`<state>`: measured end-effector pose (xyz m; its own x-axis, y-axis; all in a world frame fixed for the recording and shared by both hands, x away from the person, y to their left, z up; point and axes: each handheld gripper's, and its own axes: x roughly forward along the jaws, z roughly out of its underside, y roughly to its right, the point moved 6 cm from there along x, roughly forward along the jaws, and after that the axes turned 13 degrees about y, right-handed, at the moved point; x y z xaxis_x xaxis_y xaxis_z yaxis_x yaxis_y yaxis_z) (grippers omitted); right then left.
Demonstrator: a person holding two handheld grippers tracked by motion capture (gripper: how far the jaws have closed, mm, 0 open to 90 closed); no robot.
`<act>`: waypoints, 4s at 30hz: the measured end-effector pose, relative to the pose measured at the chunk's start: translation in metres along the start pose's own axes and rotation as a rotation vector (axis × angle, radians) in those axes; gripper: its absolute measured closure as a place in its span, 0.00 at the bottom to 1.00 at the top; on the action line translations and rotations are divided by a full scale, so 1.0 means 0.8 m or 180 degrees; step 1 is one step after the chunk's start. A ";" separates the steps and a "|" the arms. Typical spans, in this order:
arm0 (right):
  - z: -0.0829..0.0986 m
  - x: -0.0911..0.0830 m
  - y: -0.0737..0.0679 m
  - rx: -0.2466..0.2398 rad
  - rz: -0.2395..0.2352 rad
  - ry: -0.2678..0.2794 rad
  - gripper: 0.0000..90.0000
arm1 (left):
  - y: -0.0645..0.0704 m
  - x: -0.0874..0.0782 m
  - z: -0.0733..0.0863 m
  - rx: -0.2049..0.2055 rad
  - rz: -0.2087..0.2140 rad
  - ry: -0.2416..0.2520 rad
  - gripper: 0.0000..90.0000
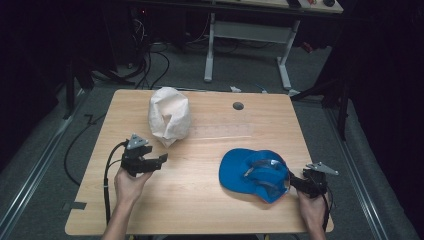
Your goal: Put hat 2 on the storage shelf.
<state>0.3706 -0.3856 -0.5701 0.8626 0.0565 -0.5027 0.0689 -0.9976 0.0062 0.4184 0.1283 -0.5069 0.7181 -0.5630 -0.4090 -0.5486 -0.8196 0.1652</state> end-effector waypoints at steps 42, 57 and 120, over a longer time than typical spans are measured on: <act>-0.105 0.007 -0.096 -0.0553 -0.1129 0.0296 0.30 | 0.009 0.021 0.089 0.0297 -0.0436 -0.0230 0.31; -0.106 0.062 -0.133 -0.0922 -0.1552 -0.0197 0.23 | 0.009 0.021 0.089 0.0295 -0.0445 -0.0231 0.31; -0.093 0.057 -0.132 0.0339 -0.1870 -0.0713 0.96 | 0.060 0.029 0.082 0.0601 -0.0114 -0.0154 0.25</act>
<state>0.4400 -0.2745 -0.5295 0.5695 0.5971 -0.5649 0.4384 -0.8020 -0.4058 0.3809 0.0826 -0.5673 0.7197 -0.5244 -0.4550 -0.5969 -0.8021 -0.0197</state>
